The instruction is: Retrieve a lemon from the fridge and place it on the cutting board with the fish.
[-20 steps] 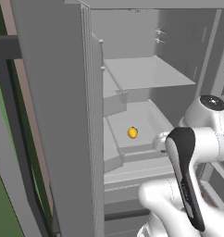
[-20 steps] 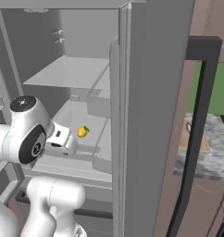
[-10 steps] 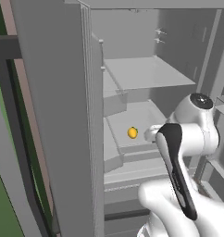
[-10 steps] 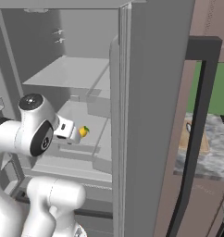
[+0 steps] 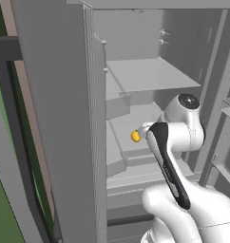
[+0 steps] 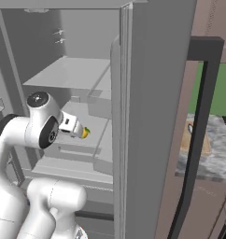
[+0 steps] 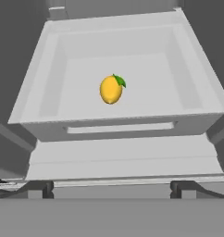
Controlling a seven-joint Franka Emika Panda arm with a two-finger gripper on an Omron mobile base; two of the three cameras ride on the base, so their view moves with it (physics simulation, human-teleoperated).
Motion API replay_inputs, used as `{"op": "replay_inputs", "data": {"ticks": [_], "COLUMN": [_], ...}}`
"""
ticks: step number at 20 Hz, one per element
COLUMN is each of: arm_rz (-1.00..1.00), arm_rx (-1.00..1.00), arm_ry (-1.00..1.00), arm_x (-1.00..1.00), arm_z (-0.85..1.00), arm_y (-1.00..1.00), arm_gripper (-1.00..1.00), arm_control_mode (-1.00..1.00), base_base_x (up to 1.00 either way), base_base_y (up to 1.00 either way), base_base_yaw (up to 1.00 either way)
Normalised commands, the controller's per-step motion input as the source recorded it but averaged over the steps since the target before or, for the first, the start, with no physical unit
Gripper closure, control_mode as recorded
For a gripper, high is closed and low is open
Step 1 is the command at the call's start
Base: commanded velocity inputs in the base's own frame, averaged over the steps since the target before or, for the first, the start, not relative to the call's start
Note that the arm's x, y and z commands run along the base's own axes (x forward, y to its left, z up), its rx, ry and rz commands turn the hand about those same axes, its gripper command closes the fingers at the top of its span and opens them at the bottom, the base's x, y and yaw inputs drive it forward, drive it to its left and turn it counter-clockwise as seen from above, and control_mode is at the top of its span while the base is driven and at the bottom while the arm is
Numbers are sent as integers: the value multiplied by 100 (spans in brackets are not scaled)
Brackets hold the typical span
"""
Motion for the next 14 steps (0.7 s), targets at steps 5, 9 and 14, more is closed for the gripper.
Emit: {"op": "replay_inputs", "data": {"ticks": [5,9,14], "arm_rz": [0,0,0], "arm_rx": [0,0,-3], "arm_ry": [-7,-6,1], "arm_x": [35,38,51], "arm_z": [-25,-23,0], "arm_y": [0,0,0], "arm_gripper": [-100,-100,-100], "arm_control_mode": [-100,-100,-100], "base_base_x": [0,0,0], "base_base_y": [0,0,0], "base_base_yaw": [0,0,0]}}
